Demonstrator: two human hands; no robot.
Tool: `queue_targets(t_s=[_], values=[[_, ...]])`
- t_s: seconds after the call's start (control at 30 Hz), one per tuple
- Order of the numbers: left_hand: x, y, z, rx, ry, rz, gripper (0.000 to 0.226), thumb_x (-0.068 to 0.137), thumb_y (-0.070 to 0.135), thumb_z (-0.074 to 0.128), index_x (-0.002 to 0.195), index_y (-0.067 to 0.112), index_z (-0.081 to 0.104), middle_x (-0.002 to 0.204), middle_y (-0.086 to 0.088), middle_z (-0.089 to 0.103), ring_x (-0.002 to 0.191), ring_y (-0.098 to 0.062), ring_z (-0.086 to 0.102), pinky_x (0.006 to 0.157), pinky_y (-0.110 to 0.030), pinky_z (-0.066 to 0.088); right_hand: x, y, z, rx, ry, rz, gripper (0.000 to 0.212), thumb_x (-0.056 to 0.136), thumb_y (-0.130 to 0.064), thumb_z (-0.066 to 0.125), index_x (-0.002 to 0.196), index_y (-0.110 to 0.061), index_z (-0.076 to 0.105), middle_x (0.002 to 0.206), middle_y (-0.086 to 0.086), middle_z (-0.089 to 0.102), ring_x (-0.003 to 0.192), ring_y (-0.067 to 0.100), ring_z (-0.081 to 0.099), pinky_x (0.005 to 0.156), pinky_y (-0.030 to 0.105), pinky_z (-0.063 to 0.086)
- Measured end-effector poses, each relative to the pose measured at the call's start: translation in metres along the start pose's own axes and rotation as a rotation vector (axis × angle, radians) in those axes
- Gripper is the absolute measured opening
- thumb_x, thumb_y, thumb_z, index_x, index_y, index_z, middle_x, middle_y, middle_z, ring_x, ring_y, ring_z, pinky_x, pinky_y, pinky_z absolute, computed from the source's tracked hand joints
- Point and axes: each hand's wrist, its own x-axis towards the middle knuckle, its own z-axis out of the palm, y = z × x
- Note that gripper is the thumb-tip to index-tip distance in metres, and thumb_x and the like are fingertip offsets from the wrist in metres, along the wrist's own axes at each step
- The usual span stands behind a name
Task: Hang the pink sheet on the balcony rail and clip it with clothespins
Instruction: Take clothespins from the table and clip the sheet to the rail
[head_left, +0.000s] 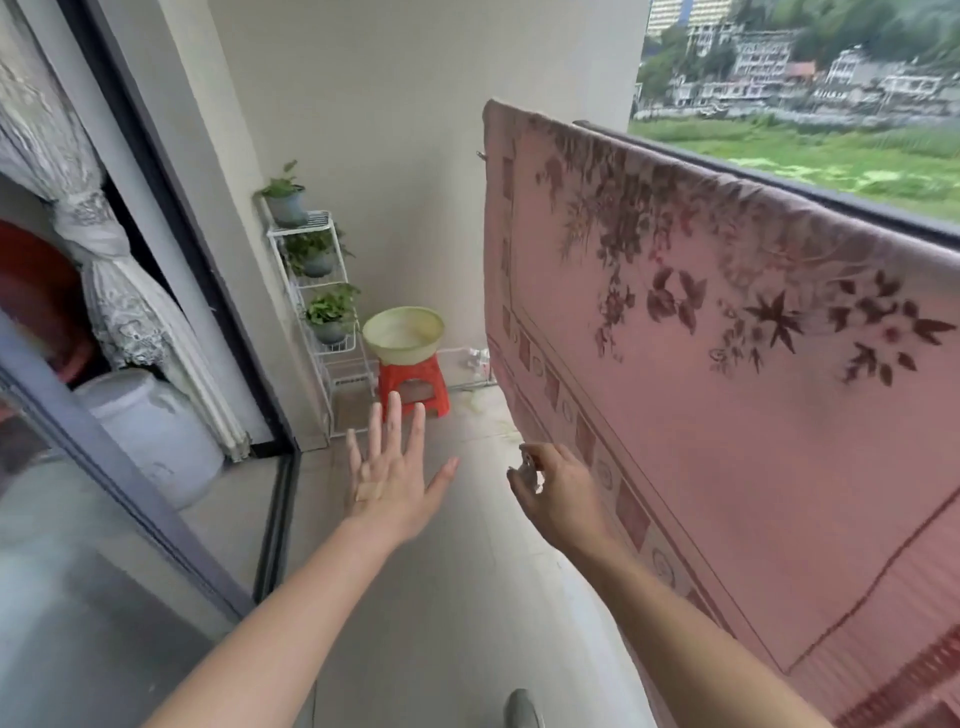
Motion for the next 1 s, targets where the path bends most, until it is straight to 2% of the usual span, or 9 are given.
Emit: queue_targets(t_s=[0.1, 0.2, 0.33, 0.47, 0.57, 0.67, 0.73, 0.83, 1.0], values=[[0.107, 0.001, 0.002, 0.007, 0.033, -0.02, 0.083, 0.089, 0.073, 0.007, 0.155, 0.023, -0.003, 0.161, -0.007, -0.017, 0.149, -0.027, -0.012, 0.118, -0.058, 0.003, 0.1, 0.014, 0.025, -0.006, 0.048, -0.049, 0.03, 0.092, -0.035, 0.065, 0.119, -0.023, 0.062, 0.108, -0.008, 0.064, 0.093, 0.013, 0.065, 0.07, 0.03, 0.05], [0.194, 0.002, 0.0, -0.008, 0.041, -0.027, 0.082, 0.09, 0.071, 0.01, 0.155, 0.022, -0.001, 0.162, -0.009, -0.016, 0.149, -0.027, -0.01, 0.118, -0.058, 0.004, 0.192, 0.016, 0.039, -0.006, 0.089, -0.089, 0.034, 0.096, -0.039, 0.057, 0.127, -0.025, 0.057, 0.113, -0.007, 0.061, 0.094, 0.015, 0.063, 0.064, 0.029, 0.045], [0.295, -0.015, -0.008, -0.015, 0.08, -0.045, 0.08, 0.091, 0.069, 0.01, 0.155, 0.023, -0.004, 0.162, -0.008, -0.016, 0.149, -0.026, -0.01, 0.119, -0.056, 0.005, 0.316, 0.002, 0.055, -0.03, 0.148, -0.113, 0.037, 0.1, -0.039, 0.051, 0.132, -0.021, 0.051, 0.114, -0.001, 0.057, 0.094, 0.022, 0.06, 0.065, 0.033, 0.047], [0.384, -0.048, 0.003, -0.034, 0.106, -0.071, 0.078, 0.094, 0.067, 0.016, 0.155, 0.022, -0.002, 0.162, -0.008, -0.014, 0.149, -0.027, -0.007, 0.119, -0.055, 0.007, 0.418, -0.005, 0.091, -0.044, 0.126, -0.135, 0.047, 0.099, -0.04, 0.053, 0.14, -0.019, 0.047, 0.119, 0.0, 0.057, 0.1, 0.02, 0.058, 0.068, 0.031, 0.044], [0.456, -0.081, 0.024, -0.047, 0.108, -0.085, 0.078, 0.094, 0.065, 0.019, 0.155, 0.02, 0.0, 0.162, -0.008, -0.012, 0.149, -0.028, -0.004, 0.118, -0.056, 0.01, 0.487, -0.003, 0.131, -0.071, 0.092, -0.136, 0.042, 0.095, -0.041, 0.059, 0.132, -0.022, 0.055, 0.114, -0.003, 0.059, 0.102, 0.018, 0.059, 0.068, 0.027, 0.039], [0.536, -0.115, 0.052, -0.063, 0.106, -0.07, 0.079, 0.094, 0.066, 0.019, 0.155, 0.02, 0.002, 0.162, -0.008, -0.012, 0.149, -0.028, -0.004, 0.118, -0.056, 0.009, 0.557, 0.0, 0.177, -0.1, 0.096, -0.112, 0.039, 0.091, -0.044, 0.063, 0.125, -0.024, 0.062, 0.111, -0.005, 0.063, 0.1, 0.018, 0.062, 0.069, 0.028, 0.046], [0.59, -0.138, 0.068, -0.084, 0.092, -0.07, 0.078, 0.093, 0.066, 0.019, 0.155, 0.021, 0.002, 0.162, -0.008, -0.012, 0.149, -0.028, -0.003, 0.118, -0.056, 0.008, 0.603, -0.001, 0.205, -0.112, 0.094, -0.077, 0.04, 0.092, -0.047, 0.062, 0.127, -0.027, 0.062, 0.113, -0.006, 0.063, 0.1, 0.016, 0.063, 0.073, 0.031, 0.051], [0.671, -0.168, 0.084, -0.093, 0.055, -0.034, 0.079, 0.093, 0.068, 0.015, 0.155, 0.023, -0.002, 0.162, -0.007, -0.015, 0.149, -0.027, -0.006, 0.119, -0.055, 0.007, 0.668, -0.006, 0.234, -0.098, 0.089, -0.026, 0.04, 0.093, -0.047, 0.061, 0.13, -0.031, 0.06, 0.115, -0.007, 0.061, 0.098, 0.014, 0.062, 0.075, 0.03, 0.051], [0.799, -0.189, 0.103, -0.116, 0.007, 0.028, 0.079, 0.092, 0.069, 0.015, 0.155, 0.024, -0.004, 0.161, -0.006, -0.017, 0.149, -0.026, -0.008, 0.119, -0.053, 0.003, 0.769, 0.0, 0.255, -0.065, 0.116, 0.06, 0.039, 0.092, -0.04, 0.063, 0.127, -0.023, 0.063, 0.107, -0.003, 0.062, 0.084, 0.016, 0.067, 0.078, 0.033, 0.053]])
